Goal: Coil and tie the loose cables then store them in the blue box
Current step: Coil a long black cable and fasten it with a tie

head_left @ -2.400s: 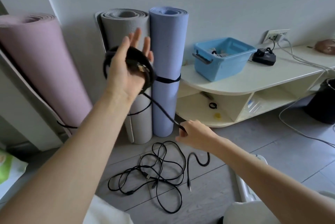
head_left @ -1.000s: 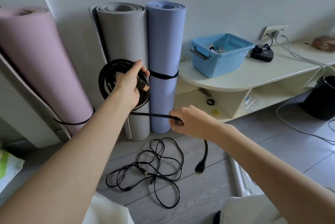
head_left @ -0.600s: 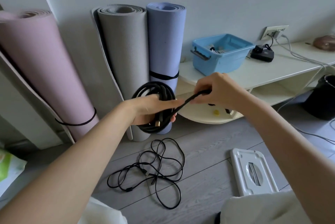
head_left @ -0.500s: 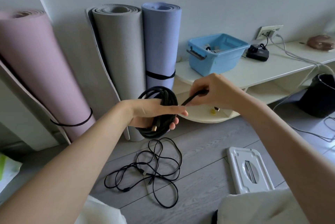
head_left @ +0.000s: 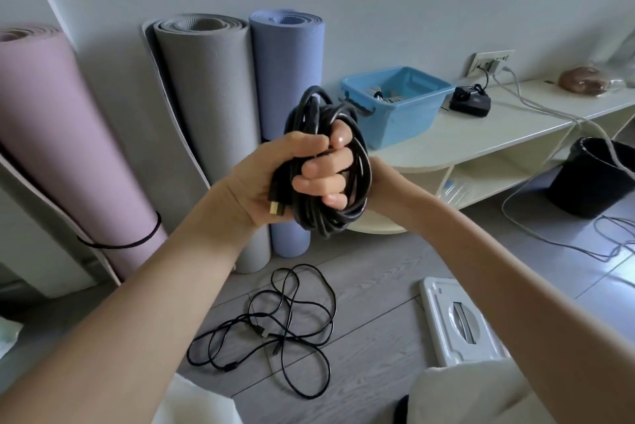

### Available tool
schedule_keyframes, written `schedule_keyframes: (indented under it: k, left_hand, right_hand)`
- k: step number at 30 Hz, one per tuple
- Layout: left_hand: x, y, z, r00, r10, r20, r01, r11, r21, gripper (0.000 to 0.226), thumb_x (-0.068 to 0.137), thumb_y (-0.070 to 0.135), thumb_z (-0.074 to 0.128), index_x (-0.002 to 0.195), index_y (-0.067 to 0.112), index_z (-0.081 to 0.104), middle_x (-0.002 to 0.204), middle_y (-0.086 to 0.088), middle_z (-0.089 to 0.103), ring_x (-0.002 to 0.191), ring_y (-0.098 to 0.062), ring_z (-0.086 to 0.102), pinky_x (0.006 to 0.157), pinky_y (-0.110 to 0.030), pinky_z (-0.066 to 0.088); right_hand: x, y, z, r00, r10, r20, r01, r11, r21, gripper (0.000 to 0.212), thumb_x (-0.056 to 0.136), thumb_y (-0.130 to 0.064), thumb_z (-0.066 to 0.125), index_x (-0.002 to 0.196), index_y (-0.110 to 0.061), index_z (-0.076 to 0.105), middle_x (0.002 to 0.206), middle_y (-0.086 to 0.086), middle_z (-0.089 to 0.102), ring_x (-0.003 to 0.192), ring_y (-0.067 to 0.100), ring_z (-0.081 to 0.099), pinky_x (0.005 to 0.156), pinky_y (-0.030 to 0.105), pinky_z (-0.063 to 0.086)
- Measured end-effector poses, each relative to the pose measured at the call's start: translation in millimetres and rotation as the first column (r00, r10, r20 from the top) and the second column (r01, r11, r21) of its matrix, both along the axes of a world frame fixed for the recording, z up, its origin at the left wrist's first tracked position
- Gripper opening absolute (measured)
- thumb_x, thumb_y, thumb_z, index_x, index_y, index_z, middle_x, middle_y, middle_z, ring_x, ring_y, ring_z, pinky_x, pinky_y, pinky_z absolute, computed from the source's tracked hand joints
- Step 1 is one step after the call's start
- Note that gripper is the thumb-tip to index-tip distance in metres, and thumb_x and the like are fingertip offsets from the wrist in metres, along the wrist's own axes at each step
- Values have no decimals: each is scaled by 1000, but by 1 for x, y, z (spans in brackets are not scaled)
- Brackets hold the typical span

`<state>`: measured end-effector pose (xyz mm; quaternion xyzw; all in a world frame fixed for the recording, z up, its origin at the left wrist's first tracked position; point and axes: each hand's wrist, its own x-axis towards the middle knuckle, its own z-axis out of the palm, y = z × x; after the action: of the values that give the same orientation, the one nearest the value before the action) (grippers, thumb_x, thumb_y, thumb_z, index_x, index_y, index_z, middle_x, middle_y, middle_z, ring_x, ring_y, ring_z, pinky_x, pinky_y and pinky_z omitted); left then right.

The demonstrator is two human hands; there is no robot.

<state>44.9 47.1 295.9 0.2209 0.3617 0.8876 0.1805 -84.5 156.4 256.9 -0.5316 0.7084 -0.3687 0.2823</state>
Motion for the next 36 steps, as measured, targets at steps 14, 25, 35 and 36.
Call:
schedule_keyframes:
  k: [14,25,35,36]
  left_hand:
    - [13,-4,-22,984,-147,97,171,932,-319,5,85,12,58,89,12,60,60,10,56,44,-1,41,64,-20,44]
    - [9,-11,-45,878,454,156,-168,596,-785,18,64,14,65,82,10,63,60,1,58,55,-11,58,47,-17,43]
    - [-69,8,-131,597,479,-644,-396,-523,-755,32,86,16,56,116,17,49,96,-13,65,91,-35,59,71,-37,44]
    - [-78,3,-142,608,452,-653,-392,-544,-742,35,86,14,54,121,17,47,100,-13,64,94,-36,59,73,-38,44]
  right_hand:
    - [17,13,25,959,139,246,-118,988,-98,60,76,6,65,130,-13,45,124,16,59,114,22,58,100,30,44]
    - [20,16,-24,972,-221,-74,201,956,-216,19,74,-1,60,74,-20,56,64,-8,55,63,11,48,62,24,39]
    - [-28,-7,-111,868,-481,-123,482,876,-24,13,83,-5,57,80,-10,45,66,-5,47,71,21,47,55,29,30]
    - [-38,-14,-120,869,-480,-118,485,874,15,11,83,-6,57,82,-10,47,69,-2,50,72,22,48,58,29,31]
